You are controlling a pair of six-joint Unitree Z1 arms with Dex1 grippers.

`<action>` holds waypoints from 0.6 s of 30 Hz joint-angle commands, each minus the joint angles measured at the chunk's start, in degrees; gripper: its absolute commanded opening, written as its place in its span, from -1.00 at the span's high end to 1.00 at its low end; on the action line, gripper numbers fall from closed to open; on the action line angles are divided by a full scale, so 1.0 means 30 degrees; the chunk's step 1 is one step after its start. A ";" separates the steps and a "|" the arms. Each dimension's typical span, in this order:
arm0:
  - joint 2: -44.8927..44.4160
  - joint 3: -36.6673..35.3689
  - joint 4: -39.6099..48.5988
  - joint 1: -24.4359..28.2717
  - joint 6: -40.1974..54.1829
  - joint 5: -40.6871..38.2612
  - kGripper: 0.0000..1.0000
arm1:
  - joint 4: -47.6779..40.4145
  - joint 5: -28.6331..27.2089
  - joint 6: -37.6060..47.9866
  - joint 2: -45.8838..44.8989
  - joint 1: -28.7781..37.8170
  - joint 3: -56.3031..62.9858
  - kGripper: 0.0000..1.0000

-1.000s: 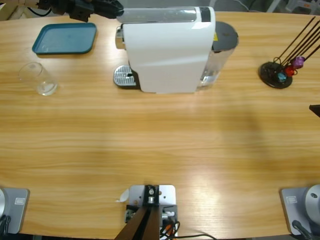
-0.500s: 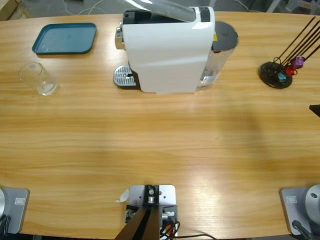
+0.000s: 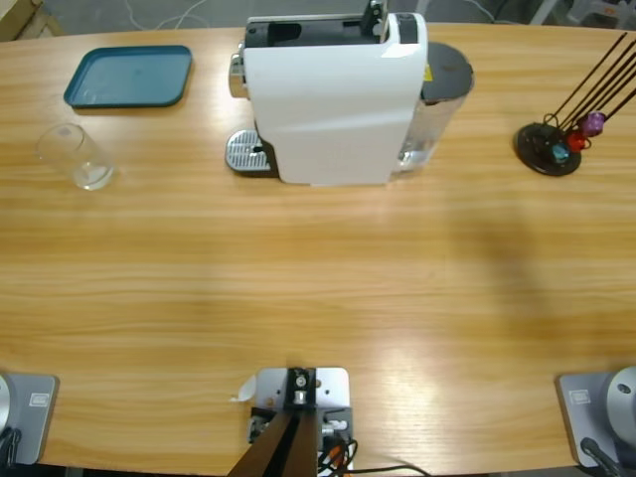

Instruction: Pour coffee

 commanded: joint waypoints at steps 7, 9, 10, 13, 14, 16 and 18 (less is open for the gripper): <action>-0.6714 0.4898 0.8646 -0.3064 1.0457 0.5363 -0.98 | -1.4840 0.0233 0.0913 0.6378 -0.7156 0.8449 -0.73; -0.6473 0.5091 0.8506 -0.3059 1.0351 0.5363 -0.98 | -1.5391 0.0245 0.0902 0.6460 -0.7297 0.8783 -0.58; -0.6298 0.5155 0.8307 -0.3059 1.0263 0.5393 -0.98 | -1.5566 0.0286 0.0902 0.6530 -0.7431 0.8883 -0.52; -0.5946 0.5337 0.7867 -0.3059 1.0105 0.5504 -0.98 | -1.5912 0.0608 0.0902 0.7128 -0.7859 0.8989 -0.52; -0.5893 0.5460 0.7697 -0.3059 1.0093 0.5563 -0.98 | -1.6211 0.0766 0.0878 0.7450 -0.8064 0.9071 -0.52; -0.5882 0.5706 0.7498 -0.3059 1.0093 0.5645 -0.98 | -1.7113 0.1323 0.0831 0.8259 -0.8533 0.9299 -0.52; -0.5887 0.5952 0.7334 -0.3059 1.0093 0.5733 -0.98 | -1.8127 0.1780 0.0790 0.9266 -0.9008 0.9545 -0.52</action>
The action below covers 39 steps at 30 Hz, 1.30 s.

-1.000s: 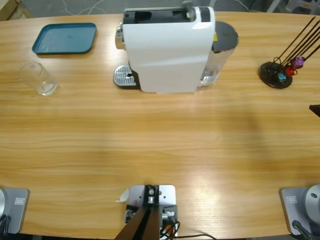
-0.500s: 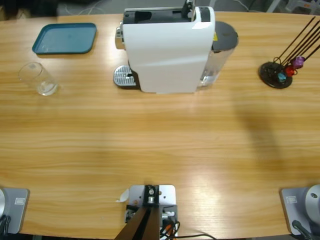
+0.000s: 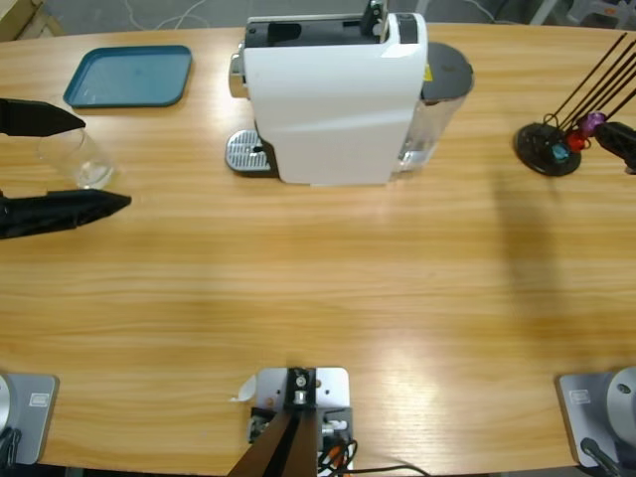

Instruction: Pour coffee

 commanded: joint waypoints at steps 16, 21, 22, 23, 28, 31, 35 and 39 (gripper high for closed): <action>0.0766 0.2101 -0.2035 0.0072 -0.0511 0.0533 -0.98 | -0.6828 0.3951 -0.1013 0.6241 -0.4597 0.1813 -0.33; 0.0637 0.2142 -0.2035 0.0072 -0.0628 0.0533 -0.98 | -0.7385 0.3957 -0.1042 0.6470 -0.4878 0.1937 -0.33; 0.0596 0.2171 -0.2035 0.0072 -0.0634 0.0533 -0.98 | -0.7437 0.3957 -0.1042 0.6499 -0.5031 0.1960 -0.33; 0.0578 0.2201 -0.2035 0.0072 -0.0657 0.0533 -0.98 | -0.7514 0.3957 -0.1066 0.6546 -0.5165 0.1960 -0.33; 0.0590 0.2306 -0.2076 0.0078 -0.1015 0.0538 -0.98 | -0.8217 0.4267 -0.1154 0.6710 -0.5652 0.2077 -0.27; 0.0590 0.2511 -0.2322 0.0072 -0.1115 0.0533 -0.98 | -0.8322 0.4408 -0.1160 0.6868 -0.5669 0.2077 -0.27; 0.0561 0.2511 -0.2328 0.0078 -0.1126 0.0562 -0.98 | -0.8586 0.4630 -0.1160 0.7355 -0.5681 0.2077 -0.26; 0.0561 0.2558 -0.2328 0.0066 -0.1126 0.0562 -0.98 | -0.8586 0.4630 -0.1160 0.7472 -0.5681 0.2077 -0.26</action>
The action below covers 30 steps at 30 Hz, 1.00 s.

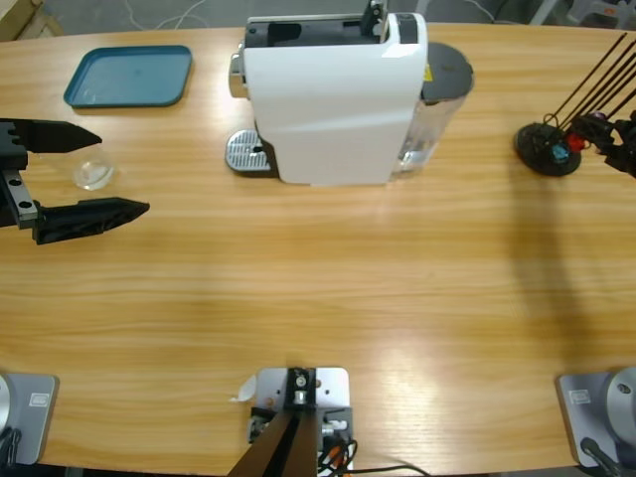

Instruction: Pour coffee

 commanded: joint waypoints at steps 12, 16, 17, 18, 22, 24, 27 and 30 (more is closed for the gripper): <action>0.0311 0.0867 -0.0393 0.0100 -0.0348 0.0304 -0.98 | -0.1237 0.0368 -0.0232 0.1337 -0.0463 0.0871 0.00; 0.0041 0.0896 -0.0387 0.0446 -0.0348 0.0310 -0.98 | -0.1407 0.0368 -0.0349 0.1384 -0.0463 0.0906 0.21; 0.0012 0.0920 -0.0393 0.0457 -0.0348 0.0310 -0.98 | -0.1413 0.0374 -0.0355 0.1378 -0.0463 0.0912 0.22; 0.0030 0.0949 -0.0393 0.0457 -0.0372 0.0298 -0.98 | -0.1413 0.0386 -0.0378 0.1389 -0.0463 0.0912 0.22; 0.0030 0.0984 -0.0393 0.0457 -0.0436 0.0316 -0.98 | -0.1542 0.0398 -0.0472 0.1436 -0.0463 0.0941 0.39; 0.0006 0.0984 -0.0393 0.0457 -0.0436 0.0316 -0.98 | -0.1595 0.0398 -0.0496 0.1460 -0.0463 0.0947 0.40; -0.0041 0.1002 -0.0393 0.0457 -0.0465 0.0316 -0.98 | -0.1835 0.0398 -0.0572 0.1495 -0.0463 0.1047 0.56; -0.0123 0.1043 -0.0393 0.0457 -0.0524 0.0316 -0.98 | -0.2016 0.0398 -0.0583 0.1436 -0.0510 0.1123 0.72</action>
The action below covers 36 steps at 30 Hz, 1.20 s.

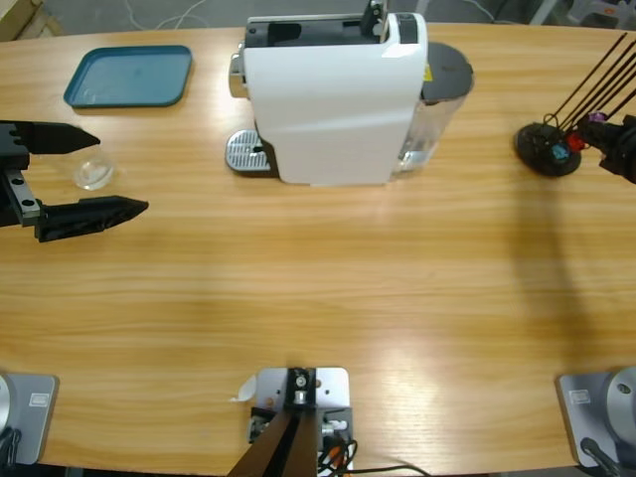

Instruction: Pour coffee

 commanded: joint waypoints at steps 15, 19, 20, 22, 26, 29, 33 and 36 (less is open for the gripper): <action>-0.0584 0.1176 -0.0159 0.0331 -0.0429 0.0283 -0.98 | -0.0843 0.0517 -0.0697 -0.0274 -0.0512 0.0781 1.00; -0.0590 0.1147 -0.0182 0.0430 -0.0429 0.0254 -0.98 | -0.0843 0.1050 -0.0954 -0.0813 -0.0512 0.0716 1.00; -0.0602 0.1170 -0.0182 0.0448 -0.0429 0.0260 -0.98 | -0.0843 0.1197 -0.0990 -0.0989 -0.0512 0.0687 1.00; -0.0608 0.1211 -0.0182 0.0448 -0.0429 0.0254 -0.98 | -0.0737 0.1343 -0.1019 -0.1376 -0.0512 0.0547 1.00; -0.0801 0.1411 -0.0182 0.0448 -0.0546 0.0283 -0.98 | 0.0364 0.1302 -0.1019 -0.2290 -0.0512 -0.0098 1.00; -0.1006 0.1580 -0.0182 0.0448 -0.0634 0.0283 -0.98 | 0.0939 0.1226 -0.1019 -0.2887 -0.0512 -0.0397 1.00; -0.1135 0.1733 -0.0182 0.0448 -0.0663 0.0283 -0.98 | 0.2896 0.1156 -0.1036 -0.4176 -0.0512 -0.1598 1.00; -0.1053 0.1733 -0.0300 0.0448 -0.0774 0.0283 -0.98 | 0.4483 0.0962 -0.1077 -0.4909 -0.0512 -0.2524 1.00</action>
